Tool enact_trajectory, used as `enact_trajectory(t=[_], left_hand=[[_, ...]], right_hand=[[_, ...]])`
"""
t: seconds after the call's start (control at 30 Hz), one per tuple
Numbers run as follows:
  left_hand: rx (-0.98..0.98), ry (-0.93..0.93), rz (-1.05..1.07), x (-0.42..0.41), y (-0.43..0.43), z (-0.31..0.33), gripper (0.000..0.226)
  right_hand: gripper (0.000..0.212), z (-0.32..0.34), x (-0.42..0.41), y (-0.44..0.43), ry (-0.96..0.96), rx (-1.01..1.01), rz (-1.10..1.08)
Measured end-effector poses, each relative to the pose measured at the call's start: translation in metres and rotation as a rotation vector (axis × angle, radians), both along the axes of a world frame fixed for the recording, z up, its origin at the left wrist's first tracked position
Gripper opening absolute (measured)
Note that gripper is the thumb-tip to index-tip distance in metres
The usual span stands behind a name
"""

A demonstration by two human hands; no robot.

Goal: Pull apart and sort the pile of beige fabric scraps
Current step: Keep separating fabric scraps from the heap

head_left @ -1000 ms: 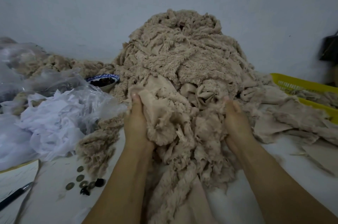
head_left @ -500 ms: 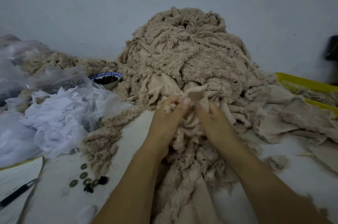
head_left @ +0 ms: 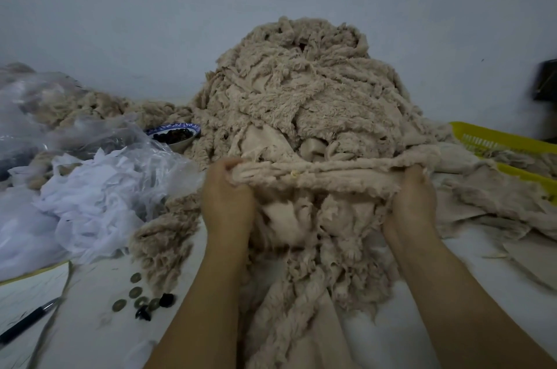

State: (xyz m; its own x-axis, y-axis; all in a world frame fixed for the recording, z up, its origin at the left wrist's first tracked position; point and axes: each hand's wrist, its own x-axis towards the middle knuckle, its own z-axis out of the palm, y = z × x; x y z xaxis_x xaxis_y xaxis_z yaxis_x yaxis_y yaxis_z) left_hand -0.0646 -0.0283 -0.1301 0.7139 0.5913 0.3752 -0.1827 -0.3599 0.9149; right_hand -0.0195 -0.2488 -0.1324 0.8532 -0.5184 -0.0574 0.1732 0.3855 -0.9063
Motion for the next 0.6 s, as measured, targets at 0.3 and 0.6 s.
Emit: enact_trajectory(t=[0.3, 0.6], left_hand=[[-0.238, -0.058, -0.094, 0.008, -0.002, -0.008, 0.044], [-0.051, -0.066, -0.360, -0.003, -0.026, -0.002, 0.023]], right_hand=[[0.013, -0.006, -0.004, 0.007, 0.082, -0.523, 0.022], [0.025, -0.001, -0.036, 0.046, -0.477, -1.034, 0.348]])
